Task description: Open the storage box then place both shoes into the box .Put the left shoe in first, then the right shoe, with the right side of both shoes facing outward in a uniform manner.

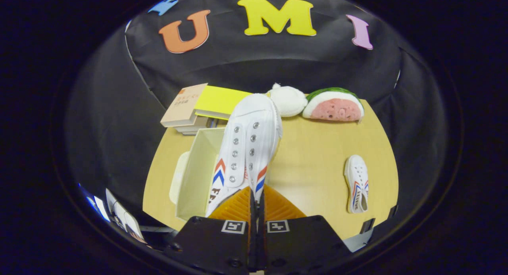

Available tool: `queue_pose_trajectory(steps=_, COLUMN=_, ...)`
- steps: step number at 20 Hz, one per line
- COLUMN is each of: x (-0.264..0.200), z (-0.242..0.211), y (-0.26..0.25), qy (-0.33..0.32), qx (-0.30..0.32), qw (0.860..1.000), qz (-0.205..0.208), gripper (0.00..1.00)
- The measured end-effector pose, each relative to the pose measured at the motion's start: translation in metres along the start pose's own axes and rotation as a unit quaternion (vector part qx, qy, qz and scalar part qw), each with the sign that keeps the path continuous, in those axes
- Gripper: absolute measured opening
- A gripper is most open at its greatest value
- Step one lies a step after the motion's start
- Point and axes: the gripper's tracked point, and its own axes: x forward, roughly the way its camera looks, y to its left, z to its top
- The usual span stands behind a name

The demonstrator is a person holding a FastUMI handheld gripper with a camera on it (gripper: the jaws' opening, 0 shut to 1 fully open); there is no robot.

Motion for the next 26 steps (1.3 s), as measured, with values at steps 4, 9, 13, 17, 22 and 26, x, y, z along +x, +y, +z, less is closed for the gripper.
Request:
queue_pose_trajectory(steps=4, x=0.034, z=-0.014, y=0.043, qy=0.027, qx=0.009, qw=0.999, qz=0.020, gripper=0.06)
queue_pose_trajectory(steps=9, x=0.077, z=-0.040, y=0.069, qy=0.067, qx=0.017, qw=0.997, qz=0.027, gripper=0.06)
queue_pose_trajectory(steps=13, x=0.101, z=-0.048, y=0.069, qy=0.089, qx=0.014, qw=0.996, qz=0.010, gripper=0.06)
queue_pose_trajectory(steps=17, x=0.119, z=-0.052, y=0.077, qy=0.104, qx=0.019, qw=0.994, qz=0.025, gripper=0.06)
queue_pose_trajectory(steps=22, x=0.111, z=-0.040, y=0.093, qy=0.070, qx=0.041, qw=0.993, qz=0.084, gripper=0.33)
queue_pose_trajectory(steps=26, x=0.075, z=-0.022, y=0.058, qy=0.035, qx=0.019, qw=0.998, qz=0.049, gripper=0.99)
